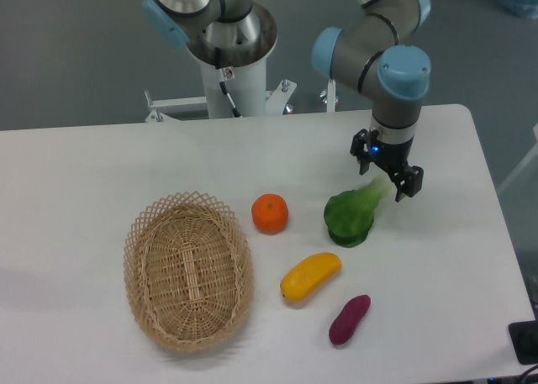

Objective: Place the green vegetable on the table

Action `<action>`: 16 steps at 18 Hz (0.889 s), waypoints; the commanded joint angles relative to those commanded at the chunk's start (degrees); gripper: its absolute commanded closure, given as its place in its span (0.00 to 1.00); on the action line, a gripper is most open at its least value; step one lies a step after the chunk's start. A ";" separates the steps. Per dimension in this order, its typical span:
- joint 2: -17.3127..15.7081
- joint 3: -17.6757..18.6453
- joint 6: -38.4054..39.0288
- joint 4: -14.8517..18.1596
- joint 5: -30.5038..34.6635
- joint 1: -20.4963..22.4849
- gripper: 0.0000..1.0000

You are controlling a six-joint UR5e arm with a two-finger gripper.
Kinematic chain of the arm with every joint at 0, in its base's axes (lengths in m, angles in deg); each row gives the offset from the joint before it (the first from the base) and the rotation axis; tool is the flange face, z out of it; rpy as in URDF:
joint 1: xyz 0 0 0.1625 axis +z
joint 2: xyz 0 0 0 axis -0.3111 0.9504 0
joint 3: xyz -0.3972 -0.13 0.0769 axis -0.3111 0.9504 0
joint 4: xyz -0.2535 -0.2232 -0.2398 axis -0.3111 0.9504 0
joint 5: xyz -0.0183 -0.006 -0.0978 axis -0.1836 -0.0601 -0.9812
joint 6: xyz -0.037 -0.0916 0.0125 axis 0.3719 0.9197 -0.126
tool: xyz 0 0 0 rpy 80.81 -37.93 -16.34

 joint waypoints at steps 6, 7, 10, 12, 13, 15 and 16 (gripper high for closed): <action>-1.49 -10.02 5.22 6.48 -0.89 -0.53 0.00; -1.67 -12.13 5.22 9.12 -0.71 -0.36 0.00; -1.67 -18.82 4.34 18.35 -0.45 1.30 0.00; -1.67 -20.84 3.56 20.65 -0.54 1.93 0.00; -1.67 -21.46 2.16 21.61 -0.45 2.62 0.00; -1.67 -21.47 -2.93 23.37 -0.45 4.73 0.00; -1.84 -21.38 -5.74 23.99 -0.54 5.61 0.00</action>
